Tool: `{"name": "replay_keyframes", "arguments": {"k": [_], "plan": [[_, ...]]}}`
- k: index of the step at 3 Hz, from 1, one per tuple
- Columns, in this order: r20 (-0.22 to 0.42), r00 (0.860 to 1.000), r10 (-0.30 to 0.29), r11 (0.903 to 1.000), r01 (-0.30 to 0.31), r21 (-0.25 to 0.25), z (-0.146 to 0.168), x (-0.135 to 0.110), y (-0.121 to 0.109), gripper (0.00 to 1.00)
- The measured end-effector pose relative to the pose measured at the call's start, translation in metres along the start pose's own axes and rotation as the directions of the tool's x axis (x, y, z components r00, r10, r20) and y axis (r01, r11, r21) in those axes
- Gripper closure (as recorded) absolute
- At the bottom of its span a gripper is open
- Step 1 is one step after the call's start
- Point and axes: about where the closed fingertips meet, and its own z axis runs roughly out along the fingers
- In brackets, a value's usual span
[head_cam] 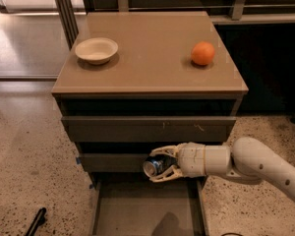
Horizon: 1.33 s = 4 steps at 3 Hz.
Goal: Pick pepsi can from bottom drawer and place on counter
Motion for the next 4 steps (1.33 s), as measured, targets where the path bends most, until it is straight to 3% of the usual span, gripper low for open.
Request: {"name": "replay_keyframes", "arguments": {"k": [2,3,4], "plan": [[0.032,0.992,-0.125,0.9922,0.125,-0.005,-0.017,-0.087,-0.022,1.00],[0.025,0.976,-0.215,0.9766,0.215,0.005,-0.026,-0.129,-0.042,1.00],[0.042,0.955,-0.294,0.9551,0.292,0.052,-0.029,-0.165,-0.074,1.00]]}}
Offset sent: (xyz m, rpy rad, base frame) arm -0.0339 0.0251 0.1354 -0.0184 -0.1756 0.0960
